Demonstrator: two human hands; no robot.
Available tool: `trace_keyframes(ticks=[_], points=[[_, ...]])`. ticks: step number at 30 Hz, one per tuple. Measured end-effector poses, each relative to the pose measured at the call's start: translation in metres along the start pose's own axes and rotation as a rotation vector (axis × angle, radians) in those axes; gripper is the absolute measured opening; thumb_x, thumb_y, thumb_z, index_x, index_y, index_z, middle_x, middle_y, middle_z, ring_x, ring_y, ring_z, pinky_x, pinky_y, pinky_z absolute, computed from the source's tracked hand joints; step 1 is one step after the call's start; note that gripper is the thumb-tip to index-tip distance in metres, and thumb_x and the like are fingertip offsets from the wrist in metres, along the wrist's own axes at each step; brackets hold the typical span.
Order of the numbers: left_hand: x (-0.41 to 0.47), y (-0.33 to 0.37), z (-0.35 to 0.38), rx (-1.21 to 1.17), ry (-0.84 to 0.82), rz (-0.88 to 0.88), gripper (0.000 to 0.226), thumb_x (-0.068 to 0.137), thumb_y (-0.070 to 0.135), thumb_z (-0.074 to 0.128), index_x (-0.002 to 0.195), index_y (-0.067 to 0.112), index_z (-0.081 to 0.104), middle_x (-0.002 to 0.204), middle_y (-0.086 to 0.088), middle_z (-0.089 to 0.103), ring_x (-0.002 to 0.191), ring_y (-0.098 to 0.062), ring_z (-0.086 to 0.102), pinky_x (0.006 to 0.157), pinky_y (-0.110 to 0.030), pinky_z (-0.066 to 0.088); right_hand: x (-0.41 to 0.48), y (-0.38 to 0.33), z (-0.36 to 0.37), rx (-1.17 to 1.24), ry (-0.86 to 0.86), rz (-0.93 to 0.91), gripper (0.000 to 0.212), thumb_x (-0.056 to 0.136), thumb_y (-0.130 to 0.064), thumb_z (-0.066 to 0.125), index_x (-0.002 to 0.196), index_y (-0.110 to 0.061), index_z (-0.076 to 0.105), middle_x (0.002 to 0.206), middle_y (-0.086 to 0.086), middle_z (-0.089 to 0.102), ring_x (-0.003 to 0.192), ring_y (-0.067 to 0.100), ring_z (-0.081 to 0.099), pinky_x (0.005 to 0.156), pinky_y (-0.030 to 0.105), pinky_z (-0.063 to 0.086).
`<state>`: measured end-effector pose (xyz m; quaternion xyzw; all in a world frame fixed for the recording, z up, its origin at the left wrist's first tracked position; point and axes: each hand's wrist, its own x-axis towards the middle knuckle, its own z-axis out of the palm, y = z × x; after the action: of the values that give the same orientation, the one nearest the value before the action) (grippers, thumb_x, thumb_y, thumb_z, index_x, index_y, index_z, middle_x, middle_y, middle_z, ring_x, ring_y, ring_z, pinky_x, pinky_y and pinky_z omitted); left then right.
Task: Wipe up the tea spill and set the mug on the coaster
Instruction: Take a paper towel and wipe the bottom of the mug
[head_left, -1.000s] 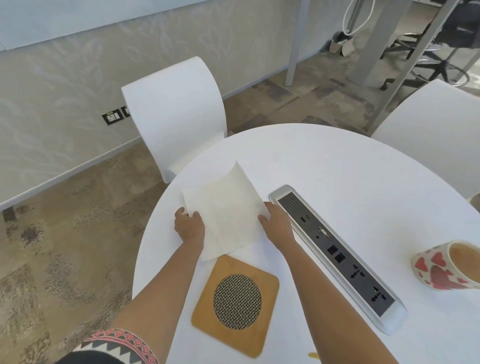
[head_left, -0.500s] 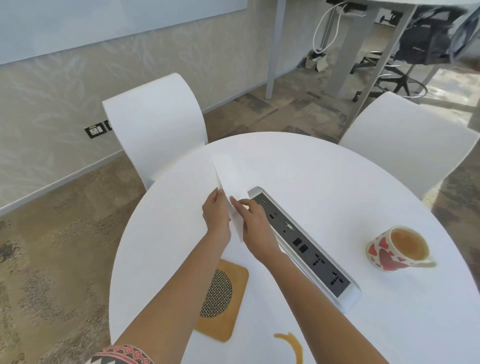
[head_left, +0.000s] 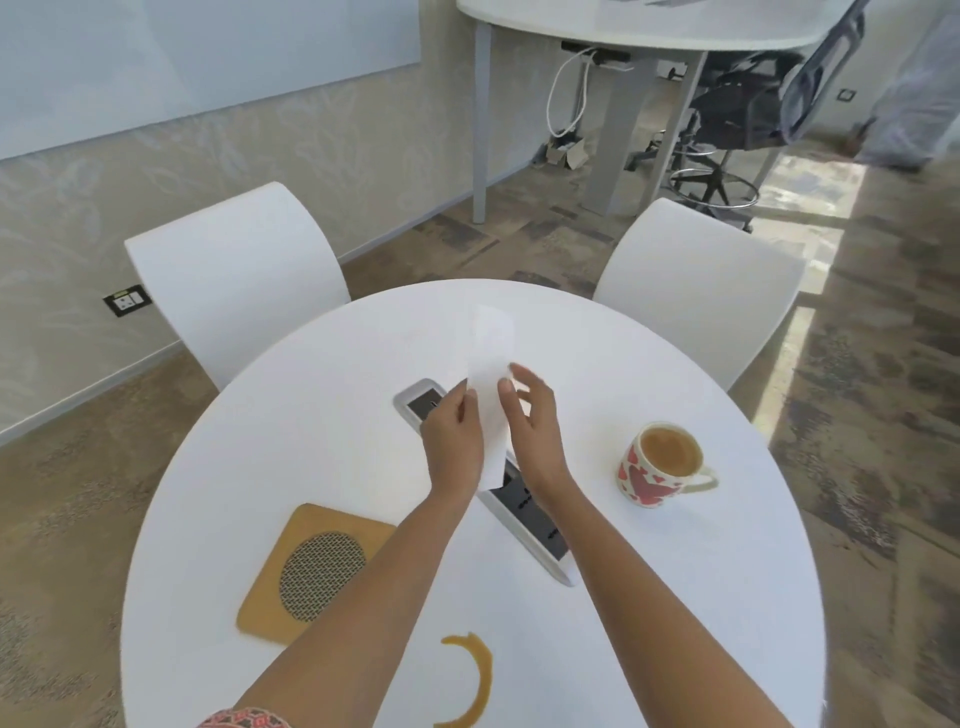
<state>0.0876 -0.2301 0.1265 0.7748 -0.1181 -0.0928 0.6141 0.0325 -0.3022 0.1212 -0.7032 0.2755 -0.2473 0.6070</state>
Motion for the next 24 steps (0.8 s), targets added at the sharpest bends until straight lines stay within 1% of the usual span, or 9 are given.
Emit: trace_keyframes(ticks=[3,6,8,12,14,17,20,22,24], points=[[-0.027,0.013,0.029,0.066,-0.084,0.167,0.027,0.097,0.020,0.043,0.104,0.013,0.068,0.067,0.014,0.064,0.064,-0.008,0.059,0.059,-0.009,0.040,0.008,-0.007,-0.025,0.101,-0.022,0.106,0.082,0.079,-0.060,0.059,0.145,-0.030,0.020,0.153,-0.006,0.028,0.138,0.014,0.031,0.112,0.037,0.033],[-0.046,0.018,0.055,0.158,-0.151,0.252,0.028,0.094,0.013,0.043,0.107,0.017,0.067,0.059,0.006,0.061,0.054,-0.014,0.054,0.052,-0.023,0.038,0.012,-0.007,-0.051,0.127,0.035,0.129,0.077,0.083,-0.046,0.064,0.144,-0.031,0.020,0.144,-0.003,0.042,0.126,0.017,0.049,0.106,0.042,0.042],[-0.060,0.020,0.070,0.209,-0.212,0.305,0.032,0.094,0.015,0.043,0.117,0.026,0.062,0.073,-0.001,0.070,0.061,-0.019,0.060,0.053,-0.025,0.040,0.014,-0.005,-0.070,0.189,0.122,0.157,0.056,0.089,-0.030,0.057,0.139,-0.025,0.031,0.129,0.000,0.055,0.112,0.018,0.058,0.100,0.045,0.047],[-0.081,0.020,0.094,0.230,-0.310,0.361,0.031,0.094,0.022,0.047,0.118,0.036,0.060,0.094,0.007,0.073,0.071,-0.008,0.062,0.062,-0.018,0.047,0.015,0.001,-0.106,0.228,0.267,0.226,0.029,0.096,-0.017,0.036,0.120,-0.020,0.052,0.113,0.005,0.065,0.105,0.025,0.061,0.092,0.044,0.051],[-0.086,0.018,0.102,0.164,-0.318,0.369,0.029,0.096,0.025,0.046,0.120,0.032,0.060,0.109,0.010,0.071,0.091,-0.005,0.065,0.079,-0.022,0.052,0.015,0.005,-0.125,0.195,0.334,0.223,0.029,0.098,-0.019,0.032,0.117,-0.027,0.053,0.108,-0.003,0.063,0.103,0.022,0.059,0.087,0.037,0.049],[-0.085,0.011,0.113,0.083,-0.230,0.383,0.028,0.097,0.024,0.043,0.119,0.027,0.060,0.120,0.013,0.064,0.112,-0.002,0.057,0.096,-0.023,0.045,0.018,0.013,-0.159,0.046,0.449,0.191,0.041,0.098,-0.016,0.030,0.135,-0.028,0.042,0.111,-0.013,0.048,0.104,0.011,0.045,0.089,0.029,0.035],[-0.073,-0.003,0.121,0.065,-0.159,0.344,0.026,0.094,0.015,0.048,0.116,0.024,0.058,0.117,0.014,0.063,0.113,-0.007,0.056,0.100,-0.031,0.044,0.016,0.023,-0.196,-0.011,0.534,0.171,0.046,0.091,-0.008,0.029,0.130,-0.026,0.047,0.114,-0.005,0.054,0.102,0.016,0.047,0.088,0.028,0.034],[-0.063,-0.016,0.127,0.094,-0.219,0.291,0.031,0.090,0.015,0.057,0.119,0.027,0.053,0.118,0.017,0.059,0.116,-0.009,0.053,0.100,-0.031,0.043,0.012,0.032,-0.220,-0.088,0.563,0.147,0.046,0.087,-0.007,0.030,0.123,-0.025,0.052,0.110,-0.002,0.057,0.102,0.019,0.049,0.086,0.031,0.037],[-0.057,-0.029,0.136,0.129,-0.354,0.252,0.053,0.082,0.020,0.069,0.128,0.028,0.044,0.127,0.016,0.051,0.123,-0.009,0.047,0.103,-0.028,0.037,0.007,0.043,-0.241,-0.176,0.540,0.167,0.046,0.082,-0.014,0.030,0.119,-0.023,0.055,0.106,-0.001,0.058,0.101,0.021,0.049,0.085,0.034,0.039]])
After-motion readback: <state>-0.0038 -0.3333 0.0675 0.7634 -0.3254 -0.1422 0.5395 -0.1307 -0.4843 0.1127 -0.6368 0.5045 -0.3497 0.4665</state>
